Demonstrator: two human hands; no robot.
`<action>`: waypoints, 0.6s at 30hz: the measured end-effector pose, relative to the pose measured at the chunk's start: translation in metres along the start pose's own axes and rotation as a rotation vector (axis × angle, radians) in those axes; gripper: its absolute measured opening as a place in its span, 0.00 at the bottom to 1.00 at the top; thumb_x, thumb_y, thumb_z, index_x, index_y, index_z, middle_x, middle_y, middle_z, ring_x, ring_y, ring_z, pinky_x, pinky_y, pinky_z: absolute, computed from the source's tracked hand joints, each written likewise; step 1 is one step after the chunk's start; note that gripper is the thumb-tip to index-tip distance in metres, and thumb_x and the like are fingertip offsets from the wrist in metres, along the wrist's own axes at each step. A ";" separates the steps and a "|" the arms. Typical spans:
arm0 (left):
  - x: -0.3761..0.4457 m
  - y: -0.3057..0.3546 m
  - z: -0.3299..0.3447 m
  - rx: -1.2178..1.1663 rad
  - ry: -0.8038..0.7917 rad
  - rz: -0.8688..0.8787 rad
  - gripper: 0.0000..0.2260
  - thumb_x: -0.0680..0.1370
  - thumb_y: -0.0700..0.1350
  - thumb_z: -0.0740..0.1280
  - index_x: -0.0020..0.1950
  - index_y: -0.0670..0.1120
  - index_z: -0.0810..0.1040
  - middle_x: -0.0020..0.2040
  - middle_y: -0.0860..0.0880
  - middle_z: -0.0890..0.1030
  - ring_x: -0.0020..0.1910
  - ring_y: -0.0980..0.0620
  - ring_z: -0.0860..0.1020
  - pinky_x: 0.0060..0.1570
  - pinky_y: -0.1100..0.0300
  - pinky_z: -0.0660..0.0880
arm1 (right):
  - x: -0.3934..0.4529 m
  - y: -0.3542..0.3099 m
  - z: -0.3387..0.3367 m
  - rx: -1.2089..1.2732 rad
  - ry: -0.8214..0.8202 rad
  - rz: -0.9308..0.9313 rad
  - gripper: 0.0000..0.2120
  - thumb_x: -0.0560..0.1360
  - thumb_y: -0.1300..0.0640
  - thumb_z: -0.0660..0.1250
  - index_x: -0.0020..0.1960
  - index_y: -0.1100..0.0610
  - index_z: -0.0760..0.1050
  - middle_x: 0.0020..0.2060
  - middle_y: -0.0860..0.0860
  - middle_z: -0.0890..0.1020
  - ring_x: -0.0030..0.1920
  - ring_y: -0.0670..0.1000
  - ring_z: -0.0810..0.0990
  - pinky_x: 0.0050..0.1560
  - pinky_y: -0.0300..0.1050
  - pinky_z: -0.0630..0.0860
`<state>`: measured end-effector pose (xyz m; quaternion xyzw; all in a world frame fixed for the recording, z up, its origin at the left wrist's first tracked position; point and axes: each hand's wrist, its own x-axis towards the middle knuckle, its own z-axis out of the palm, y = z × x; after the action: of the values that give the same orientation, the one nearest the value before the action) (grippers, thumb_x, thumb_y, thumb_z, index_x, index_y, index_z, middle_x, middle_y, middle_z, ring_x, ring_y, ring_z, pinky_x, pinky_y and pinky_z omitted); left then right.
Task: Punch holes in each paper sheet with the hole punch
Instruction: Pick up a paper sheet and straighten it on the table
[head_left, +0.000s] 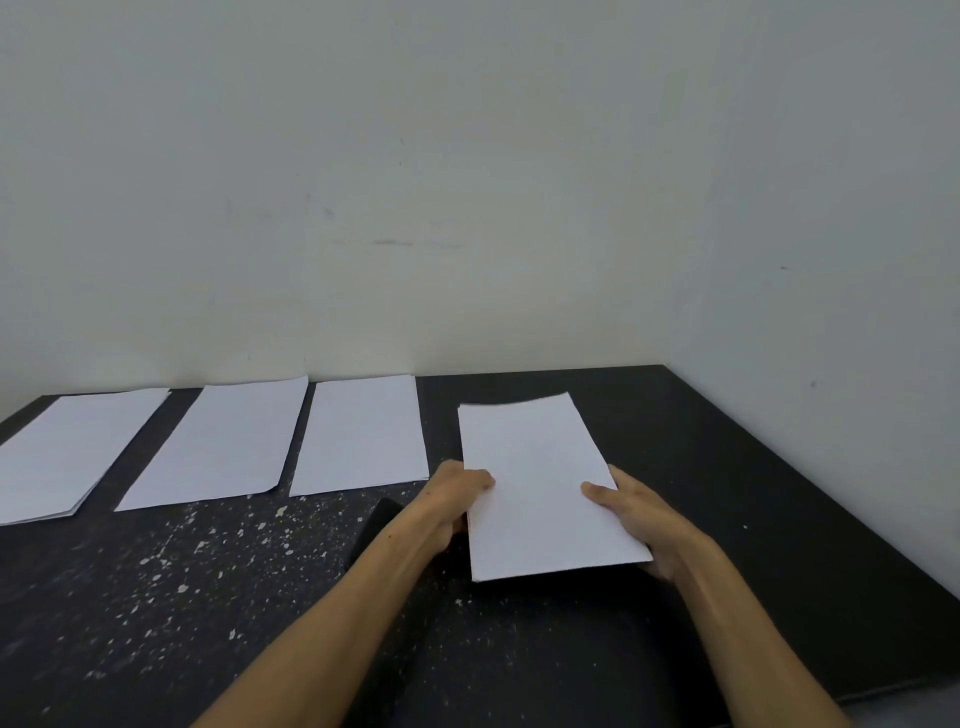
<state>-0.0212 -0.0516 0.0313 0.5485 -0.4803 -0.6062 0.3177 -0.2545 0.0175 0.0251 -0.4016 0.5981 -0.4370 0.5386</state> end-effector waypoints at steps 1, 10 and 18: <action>-0.002 0.005 0.000 0.001 0.017 0.056 0.10 0.82 0.39 0.63 0.62 0.41 0.77 0.56 0.45 0.84 0.52 0.46 0.83 0.51 0.50 0.81 | -0.002 -0.001 -0.001 -0.033 -0.009 -0.044 0.14 0.84 0.55 0.66 0.69 0.46 0.75 0.59 0.49 0.87 0.57 0.54 0.87 0.57 0.56 0.84; -0.022 0.052 0.002 0.075 0.105 0.613 0.14 0.83 0.40 0.60 0.67 0.53 0.69 0.57 0.64 0.75 0.56 0.65 0.75 0.48 0.68 0.72 | -0.016 -0.044 0.011 -0.093 0.125 -0.510 0.22 0.82 0.54 0.68 0.72 0.38 0.69 0.61 0.38 0.83 0.59 0.42 0.84 0.53 0.44 0.84; -0.009 0.024 0.010 0.166 0.117 0.539 0.09 0.85 0.43 0.57 0.65 0.48 0.67 0.58 0.54 0.74 0.54 0.61 0.73 0.47 0.62 0.72 | -0.015 -0.033 0.020 -0.076 0.189 -0.527 0.18 0.84 0.57 0.65 0.68 0.38 0.73 0.61 0.38 0.82 0.62 0.45 0.82 0.59 0.46 0.81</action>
<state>-0.0322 -0.0487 0.0563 0.4591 -0.6378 -0.4258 0.4484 -0.2325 0.0206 0.0606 -0.5203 0.5367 -0.5748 0.3329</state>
